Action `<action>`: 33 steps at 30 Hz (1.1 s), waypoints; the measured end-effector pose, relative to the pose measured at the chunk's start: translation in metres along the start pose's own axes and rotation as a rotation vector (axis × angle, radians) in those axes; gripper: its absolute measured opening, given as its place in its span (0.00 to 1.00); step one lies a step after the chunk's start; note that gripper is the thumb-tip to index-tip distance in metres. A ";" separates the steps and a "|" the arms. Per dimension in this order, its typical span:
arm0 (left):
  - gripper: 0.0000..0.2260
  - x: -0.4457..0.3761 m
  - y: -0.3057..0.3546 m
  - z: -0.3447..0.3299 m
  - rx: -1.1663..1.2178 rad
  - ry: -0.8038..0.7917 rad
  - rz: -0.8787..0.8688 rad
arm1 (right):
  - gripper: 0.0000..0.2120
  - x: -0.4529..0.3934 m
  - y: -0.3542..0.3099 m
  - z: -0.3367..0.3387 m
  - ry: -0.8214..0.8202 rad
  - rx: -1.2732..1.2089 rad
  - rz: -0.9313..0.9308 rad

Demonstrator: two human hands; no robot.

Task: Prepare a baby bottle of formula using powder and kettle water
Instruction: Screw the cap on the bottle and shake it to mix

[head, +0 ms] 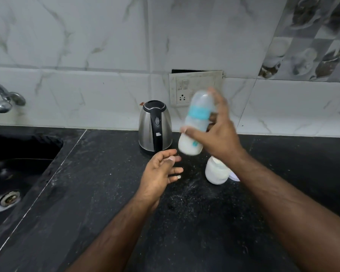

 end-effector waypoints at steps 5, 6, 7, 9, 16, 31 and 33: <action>0.10 0.001 -0.003 -0.003 -0.002 -0.002 0.019 | 0.55 0.004 0.002 -0.012 -0.097 0.080 0.005; 0.09 0.001 -0.003 -0.003 -0.001 -0.005 0.014 | 0.54 0.005 0.004 -0.015 -0.125 0.127 0.014; 0.10 0.000 -0.002 -0.003 0.002 0.000 0.010 | 0.52 0.002 0.002 -0.009 -0.076 0.078 0.017; 0.10 -0.002 -0.003 -0.001 0.006 0.013 0.012 | 0.52 -0.009 0.005 0.014 0.083 -0.129 0.002; 0.10 -0.003 -0.003 0.000 0.012 0.013 0.009 | 0.55 -0.013 0.014 0.020 0.076 -0.115 -0.016; 0.10 -0.005 -0.009 0.001 0.020 0.027 0.015 | 0.49 -0.002 0.037 0.013 0.105 -0.044 -0.131; 0.10 -0.003 -0.011 0.000 0.020 0.031 0.027 | 0.51 -0.003 0.033 0.006 0.053 -0.020 -0.144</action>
Point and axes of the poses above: each hand's wrist, its own x-axis away from the middle knuckle, its own z-axis out of the back of the hand, y = z × x, the point moved 9 cm from there along -x, towards the middle knuckle, and after that the axes turned 10 degrees about -z, right-handed, at the moved point
